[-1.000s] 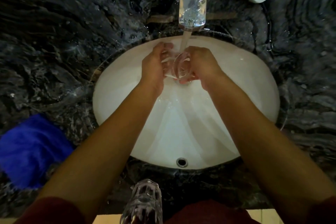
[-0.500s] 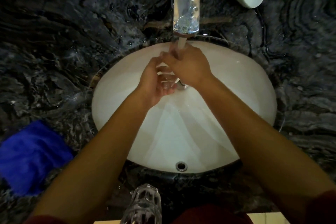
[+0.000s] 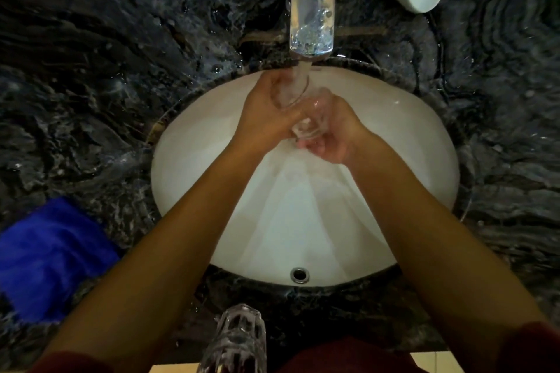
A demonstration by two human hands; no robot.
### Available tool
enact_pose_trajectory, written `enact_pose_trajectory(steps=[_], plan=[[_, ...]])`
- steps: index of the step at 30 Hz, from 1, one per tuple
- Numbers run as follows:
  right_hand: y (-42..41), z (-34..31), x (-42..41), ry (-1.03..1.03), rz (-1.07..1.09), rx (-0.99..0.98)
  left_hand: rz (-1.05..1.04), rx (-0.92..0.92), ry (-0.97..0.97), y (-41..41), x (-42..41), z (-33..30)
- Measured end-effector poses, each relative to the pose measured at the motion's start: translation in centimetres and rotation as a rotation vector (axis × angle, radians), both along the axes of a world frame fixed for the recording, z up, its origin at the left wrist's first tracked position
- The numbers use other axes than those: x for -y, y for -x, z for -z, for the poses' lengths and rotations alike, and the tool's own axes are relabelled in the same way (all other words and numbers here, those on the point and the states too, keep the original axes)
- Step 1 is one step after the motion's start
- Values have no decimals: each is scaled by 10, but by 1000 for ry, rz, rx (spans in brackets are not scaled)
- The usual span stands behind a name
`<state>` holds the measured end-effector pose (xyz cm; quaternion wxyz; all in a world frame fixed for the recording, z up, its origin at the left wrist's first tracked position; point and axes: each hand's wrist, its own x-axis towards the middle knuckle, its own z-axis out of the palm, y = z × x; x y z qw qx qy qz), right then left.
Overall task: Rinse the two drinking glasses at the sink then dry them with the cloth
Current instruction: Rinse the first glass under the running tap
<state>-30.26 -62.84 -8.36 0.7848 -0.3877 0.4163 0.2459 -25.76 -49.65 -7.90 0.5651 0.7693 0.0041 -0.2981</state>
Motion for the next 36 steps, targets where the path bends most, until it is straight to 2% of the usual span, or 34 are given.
enact_pose_trajectory(steps=[3,6,10,12,15,18,21,27,32,34,36], plan=[[14,5,-6,-44,-72,-66,-15,-88,93,0,2,3],[25,10,-10,31,-72,-150,15,-195,104,4,6,10],[33,10,-12,290,-185,-136,53,-153,-22,1,14,5],[31,4,-8,402,-172,-111,46,-137,-41,-4,19,1],[25,0,-3,512,-33,3,-54,-301,-36,-9,23,2],[19,-1,-4,654,-101,162,-159,-556,121,-4,23,-1],[11,-4,-7,660,-160,169,-229,-753,240,1,18,0],[2,-7,0,644,-155,139,-175,-932,328,1,-1,-3],[-6,-14,-4,647,-19,7,-121,-992,412,2,-9,-19],[-5,-16,-7,642,-24,7,-168,-1016,433,5,-13,-24],[0,-20,-15,663,-125,68,-292,-1017,437,8,-18,-32]])
